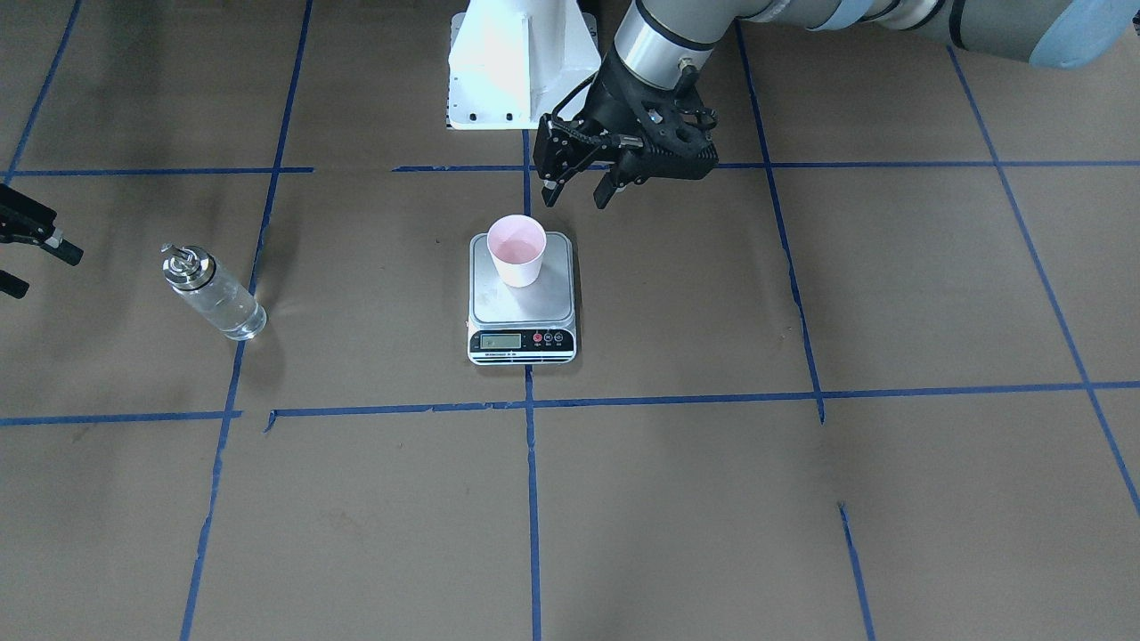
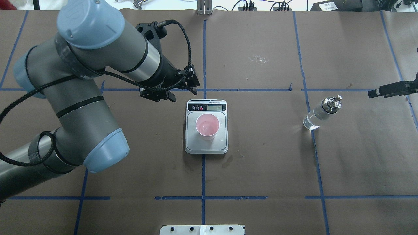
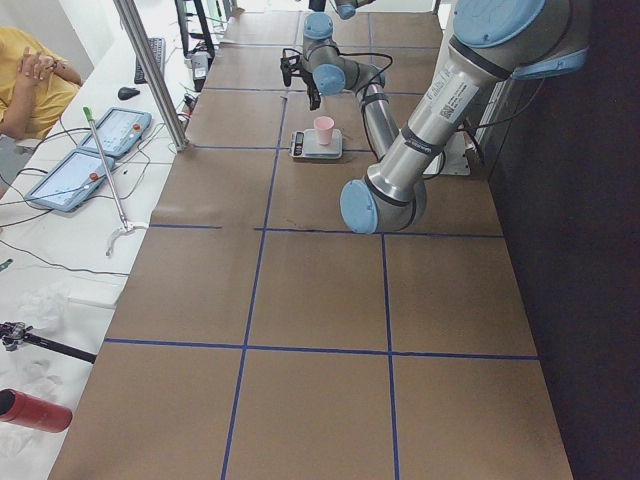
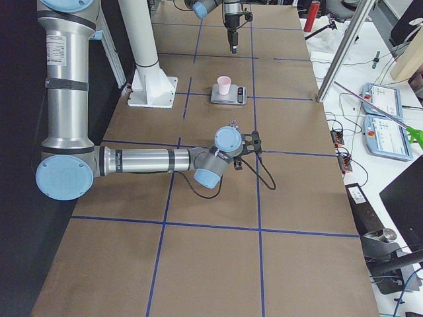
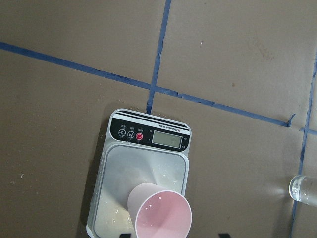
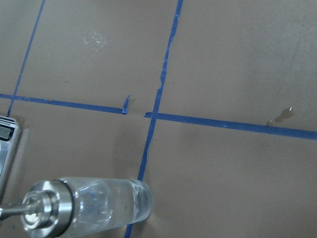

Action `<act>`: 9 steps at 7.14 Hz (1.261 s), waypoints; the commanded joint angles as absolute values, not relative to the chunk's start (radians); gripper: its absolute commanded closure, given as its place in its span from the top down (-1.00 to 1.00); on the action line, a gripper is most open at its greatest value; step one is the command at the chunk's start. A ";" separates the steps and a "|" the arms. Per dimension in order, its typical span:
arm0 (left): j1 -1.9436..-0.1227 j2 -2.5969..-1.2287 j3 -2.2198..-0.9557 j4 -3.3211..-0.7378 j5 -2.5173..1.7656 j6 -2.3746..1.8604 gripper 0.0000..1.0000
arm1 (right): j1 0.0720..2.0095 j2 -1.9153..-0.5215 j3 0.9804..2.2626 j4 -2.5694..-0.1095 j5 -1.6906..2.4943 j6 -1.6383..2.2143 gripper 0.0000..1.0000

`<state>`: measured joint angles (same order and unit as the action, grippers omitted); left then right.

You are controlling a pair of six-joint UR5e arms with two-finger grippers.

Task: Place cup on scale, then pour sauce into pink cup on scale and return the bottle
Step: 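Release the cup and lift the left gripper while the right gripper approaches the bottle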

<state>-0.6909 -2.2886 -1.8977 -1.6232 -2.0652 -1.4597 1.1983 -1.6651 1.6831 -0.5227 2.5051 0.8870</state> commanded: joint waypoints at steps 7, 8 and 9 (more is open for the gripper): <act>-0.813 -2.251 -1.940 -1.674 -2.039 -1.274 0.38 | 0.475 -1.879 1.973 -0.529 1.575 1.215 1.00; -0.851 -2.220 -1.944 -1.680 -2.037 -1.237 0.38 | 0.444 -1.875 1.958 -0.541 1.475 1.203 1.00; -0.883 -2.186 -1.951 -1.675 -2.037 -1.133 0.40 | 0.421 -1.861 1.957 -0.592 1.362 1.190 1.00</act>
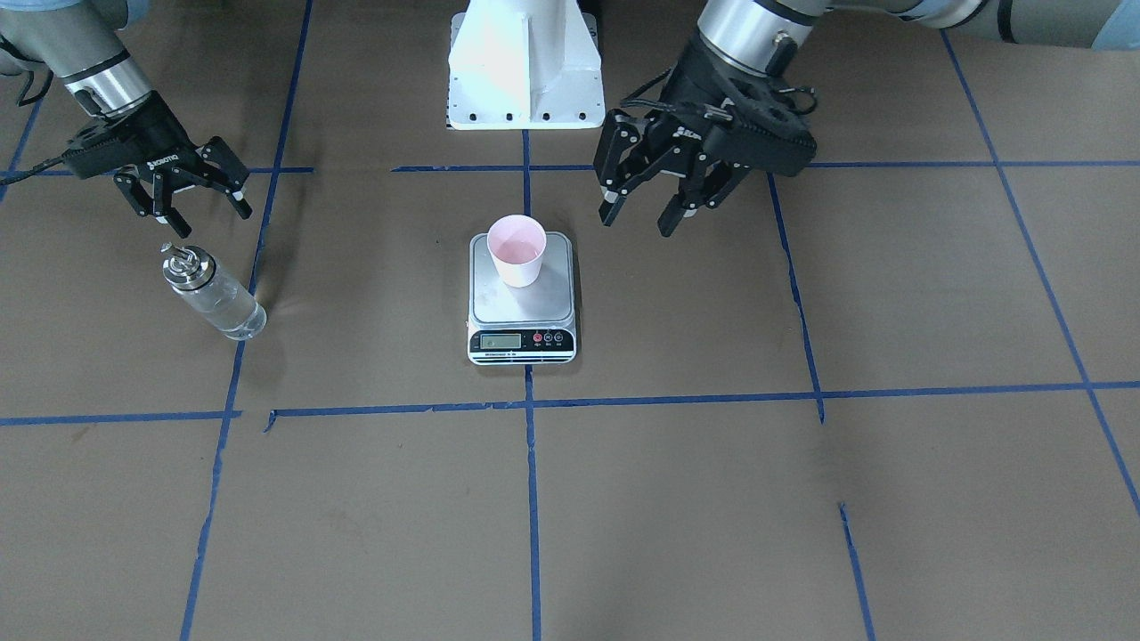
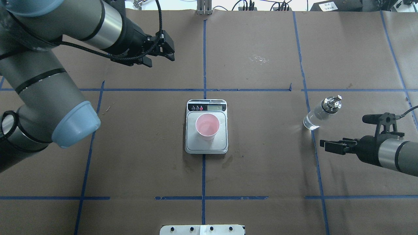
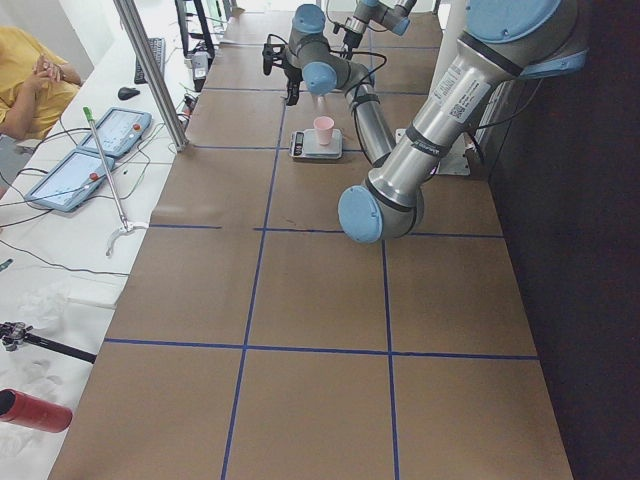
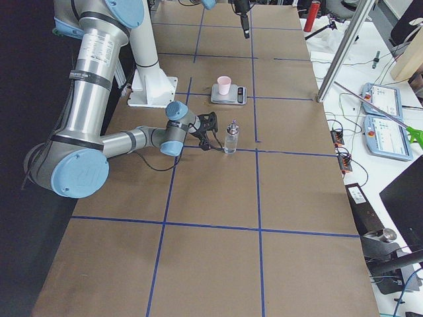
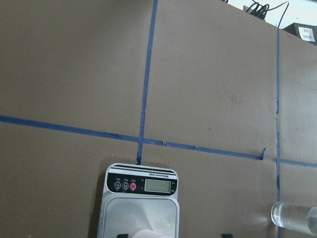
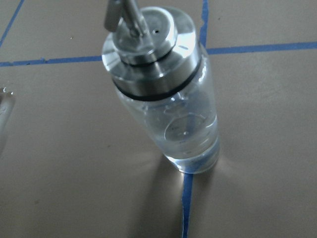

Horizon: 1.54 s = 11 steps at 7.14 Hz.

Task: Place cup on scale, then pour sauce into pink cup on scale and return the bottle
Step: 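Grasp the glass sauce bottle around its body with the right gripper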

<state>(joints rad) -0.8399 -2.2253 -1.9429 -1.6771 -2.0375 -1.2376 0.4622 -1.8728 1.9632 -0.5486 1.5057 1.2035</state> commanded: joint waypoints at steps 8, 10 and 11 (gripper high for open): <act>-0.966 -1.999 -1.953 -1.672 -2.033 -0.842 1.00 | 0.265 -1.829 1.905 -0.598 0.852 1.206 1.00; -0.963 -1.997 -1.951 -1.672 -2.031 -0.842 1.00 | 0.252 -1.781 1.855 -0.595 0.801 1.206 1.00; -0.962 -1.994 -1.951 -1.671 -2.008 -0.842 1.00 | 0.250 -1.781 1.852 -0.595 0.784 1.207 1.00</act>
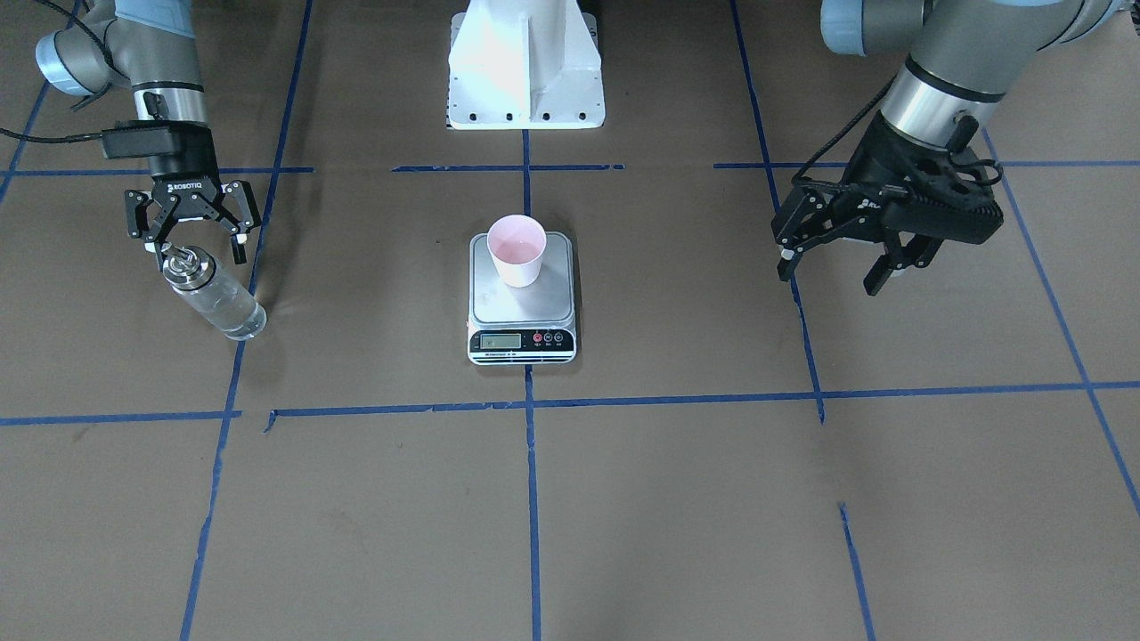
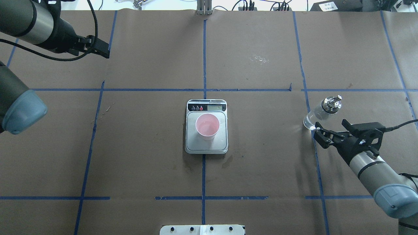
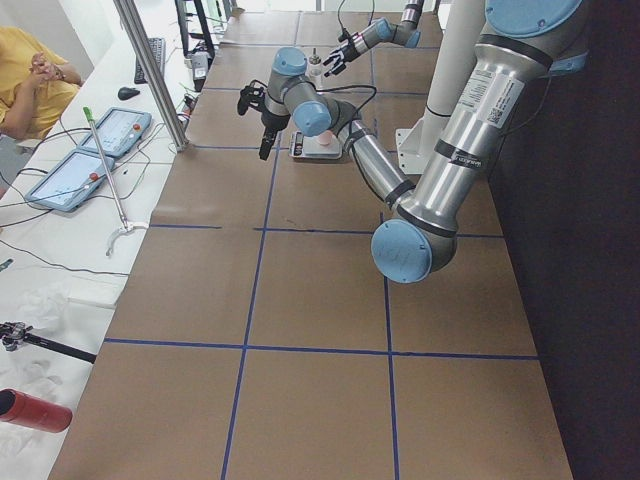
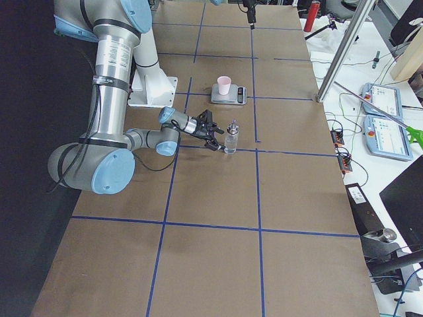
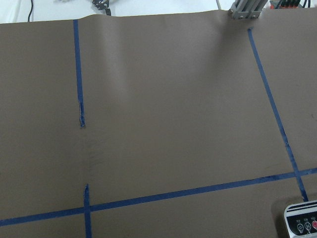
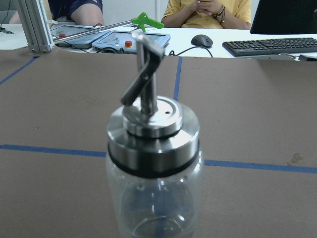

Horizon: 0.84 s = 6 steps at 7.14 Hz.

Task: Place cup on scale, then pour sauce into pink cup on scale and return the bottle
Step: 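Grasp the glass sauce bottle around its body with the right gripper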

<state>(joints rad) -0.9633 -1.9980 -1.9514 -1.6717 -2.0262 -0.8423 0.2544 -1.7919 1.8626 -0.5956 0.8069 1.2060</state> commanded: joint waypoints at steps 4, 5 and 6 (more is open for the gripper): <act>-0.960 -1.993 -1.950 -1.671 -1.994 -0.844 1.00 | 0.244 -1.727 1.791 -0.591 0.727 1.204 0.99; -0.960 -1.993 -1.947 -1.671 -1.987 -0.844 1.00 | 0.245 -1.726 1.784 -0.575 0.726 1.200 0.99; -0.960 -1.994 -1.947 -1.671 -1.982 -0.844 1.00 | 0.245 -1.726 1.773 -0.569 0.721 1.193 0.99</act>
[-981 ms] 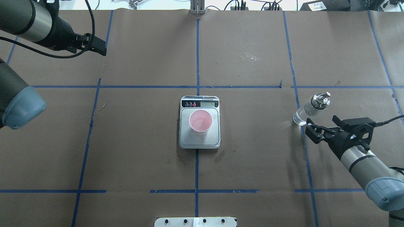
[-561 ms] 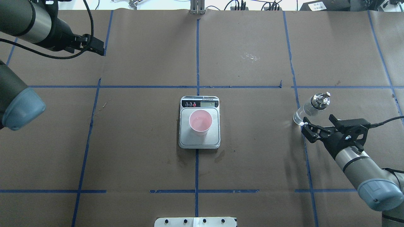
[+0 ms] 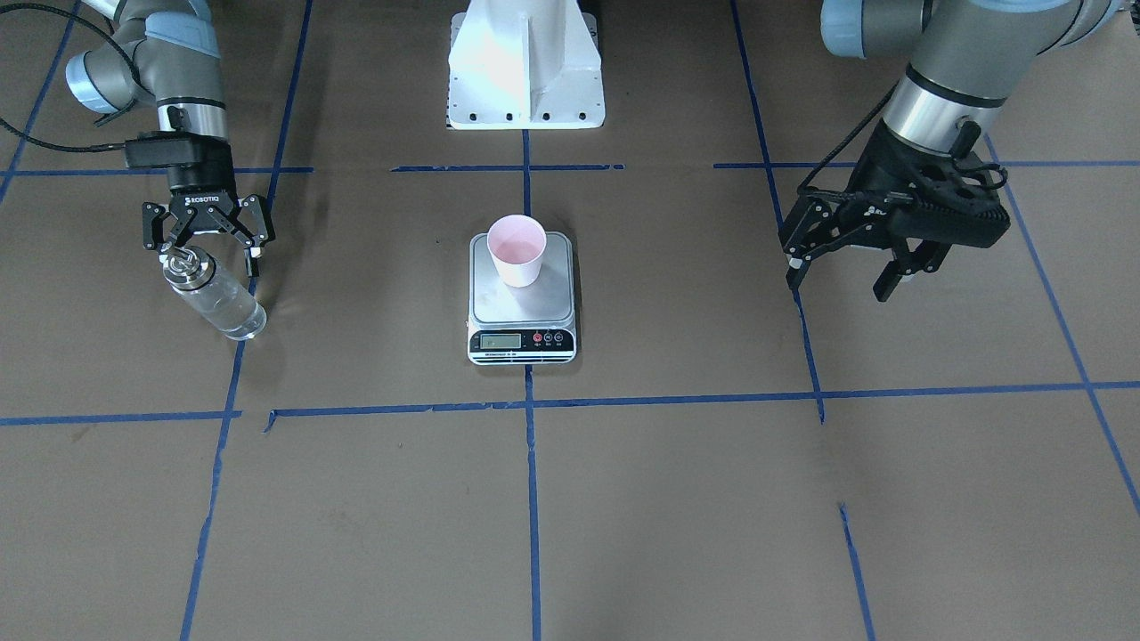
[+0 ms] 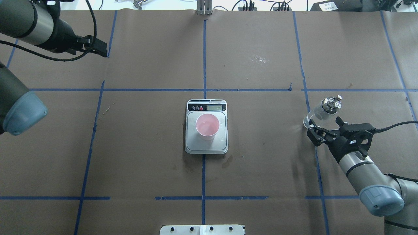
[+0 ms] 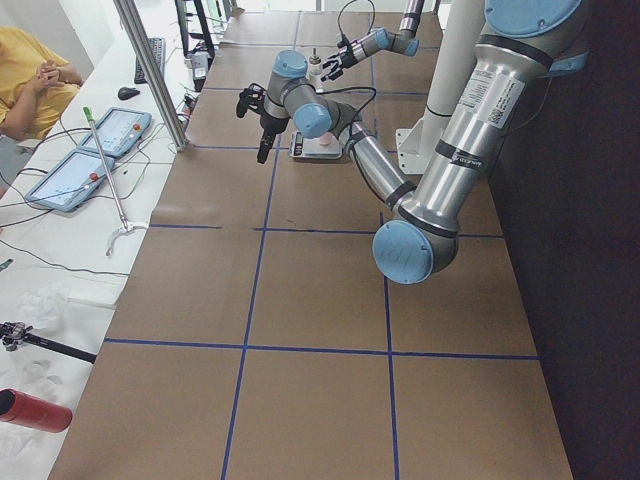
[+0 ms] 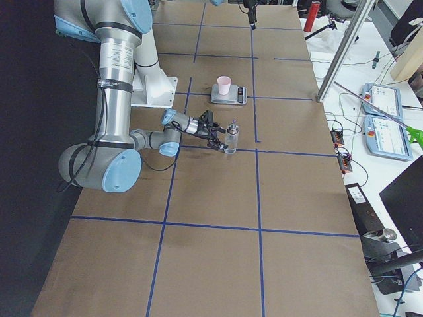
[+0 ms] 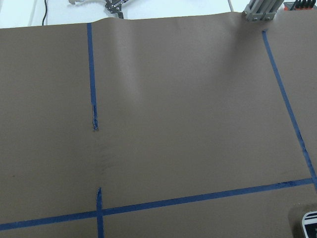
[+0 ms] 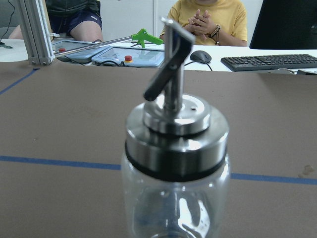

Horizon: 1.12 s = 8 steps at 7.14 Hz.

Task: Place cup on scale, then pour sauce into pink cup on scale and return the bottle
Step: 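Grasp the glass sauce bottle around its body with the right gripper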

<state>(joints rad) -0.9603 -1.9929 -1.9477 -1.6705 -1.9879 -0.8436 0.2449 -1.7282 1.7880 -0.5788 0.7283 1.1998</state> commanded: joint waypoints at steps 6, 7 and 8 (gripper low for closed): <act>-0.956 -1.996 -1.945 -1.667 -1.971 -0.844 1.00 | 0.245 -1.692 1.752 -0.569 0.719 1.183 0.99; -0.945 -1.996 -1.945 -1.666 -1.950 -0.844 1.00 | 0.247 -1.690 1.750 -0.568 0.719 1.163 0.99; -0.939 -2.000 -1.942 -1.666 -1.945 -0.845 1.00 | 0.247 -1.690 1.747 -0.569 0.719 1.160 0.99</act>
<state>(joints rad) -0.9470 -1.9968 -1.9441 -1.6667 -1.9566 -0.8442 0.2464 -1.6907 1.7502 -0.5685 0.7194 1.1691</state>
